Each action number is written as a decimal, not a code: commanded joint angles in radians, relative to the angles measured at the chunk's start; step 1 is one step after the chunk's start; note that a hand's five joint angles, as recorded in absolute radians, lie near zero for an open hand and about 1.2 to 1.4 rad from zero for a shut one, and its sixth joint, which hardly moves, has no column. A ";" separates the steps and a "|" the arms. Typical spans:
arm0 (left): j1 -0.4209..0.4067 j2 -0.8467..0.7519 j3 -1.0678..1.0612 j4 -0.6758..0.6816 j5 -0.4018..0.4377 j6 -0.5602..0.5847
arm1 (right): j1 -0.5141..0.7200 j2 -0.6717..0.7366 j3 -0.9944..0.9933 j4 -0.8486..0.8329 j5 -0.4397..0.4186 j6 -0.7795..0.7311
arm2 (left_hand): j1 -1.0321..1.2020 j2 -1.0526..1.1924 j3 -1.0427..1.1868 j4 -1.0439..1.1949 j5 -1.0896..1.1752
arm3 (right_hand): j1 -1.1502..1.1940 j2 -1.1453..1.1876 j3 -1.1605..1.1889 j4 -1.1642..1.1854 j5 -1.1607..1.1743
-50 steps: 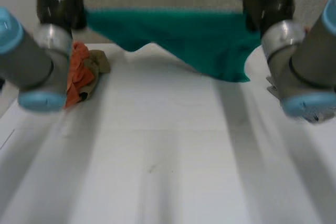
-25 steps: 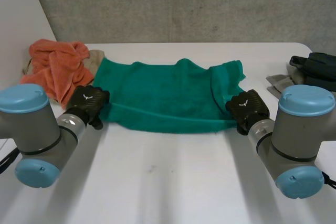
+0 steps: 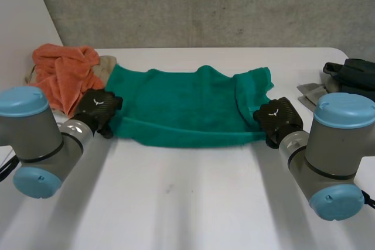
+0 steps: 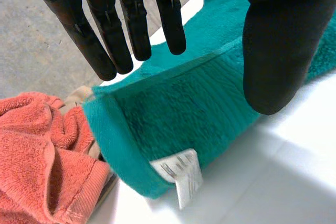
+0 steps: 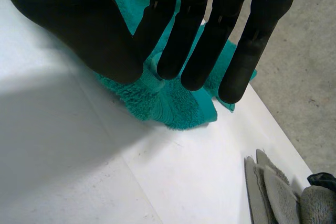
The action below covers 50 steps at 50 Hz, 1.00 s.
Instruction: Fold the laundry.
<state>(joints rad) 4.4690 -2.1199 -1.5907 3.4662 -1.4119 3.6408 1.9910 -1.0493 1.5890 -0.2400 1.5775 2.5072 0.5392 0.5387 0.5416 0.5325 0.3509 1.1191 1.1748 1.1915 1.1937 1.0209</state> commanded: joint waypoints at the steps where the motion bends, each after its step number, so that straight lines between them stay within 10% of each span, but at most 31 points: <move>1: -0.004 -0.040 0.021 0.008 -0.009 0.009 | -0.003 0.003 -0.001 -0.001 -0.002 -0.002 | 0.021 0.021 0.018 0.027 0.034 | 0.277 0.221 0.205 0.203 0.201; 8: 0.003 -0.098 0.073 -0.012 -0.018 0.062 | 0.000 0.009 -0.004 0.001 -0.002 -0.004 | 0.126 0.126 0.123 0.132 0.140 | 0.277 0.221 0.205 0.203 0.201; 11: 0.010 -0.097 0.087 -0.047 -0.030 0.076 | -0.001 0.015 -0.012 0.005 -0.002 -0.004 | 0.838 0.838 0.835 0.845 0.852 | 0.277 0.221 0.205 0.203 0.201; 15: 0.019 -0.029 0.072 -0.084 -0.032 0.059 | -0.012 0.009 -0.030 0.016 -0.004 0.010 | 0.857 0.858 0.855 0.864 0.871 | 0.277 0.221 0.205 0.203 0.201; 20: 0.021 0.069 0.026 -0.068 -0.026 -0.017 | -0.052 -0.008 -0.101 0.108 -0.002 0.109 | 0.857 0.858 0.855 0.864 0.871 | -0.409 -0.465 -0.482 -0.484 -0.485; 26: 0.029 0.089 -0.002 -0.062 -0.024 -0.047 | -0.127 -0.006 -0.243 0.287 -0.027 0.183 | 0.857 0.858 0.855 0.864 0.871 | -0.460 -0.516 -0.533 -0.535 -0.537; 35: 0.053 0.090 -0.008 -0.071 -0.021 -0.053 | -0.241 0.103 -0.454 0.593 -0.259 0.067 | 0.857 0.858 0.855 0.864 0.871 | -0.478 -0.533 -0.550 -0.552 -0.554; 43: 0.055 0.104 -0.003 -0.075 -0.021 -0.067 | -0.294 0.155 -0.429 0.510 -0.561 -0.123 | 0.857 0.858 0.855 0.864 0.871 | -0.598 -0.654 -0.670 -0.673 -0.674; 50: 0.058 0.118 -0.002 -0.075 -0.021 -0.079 | -0.261 0.212 -0.503 0.427 -0.596 -0.189 | 0.857 0.858 0.855 0.864 0.871 | -0.607 -0.663 -0.679 -0.682 -0.683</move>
<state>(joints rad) 4.5247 -2.0122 -1.5928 3.3917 -1.4330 3.5723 1.7005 -0.8825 1.1417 0.2614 1.0059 2.3666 1.1767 1.1947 1.1869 1.1951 0.9812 0.5251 0.5005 0.5064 0.4994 0.2929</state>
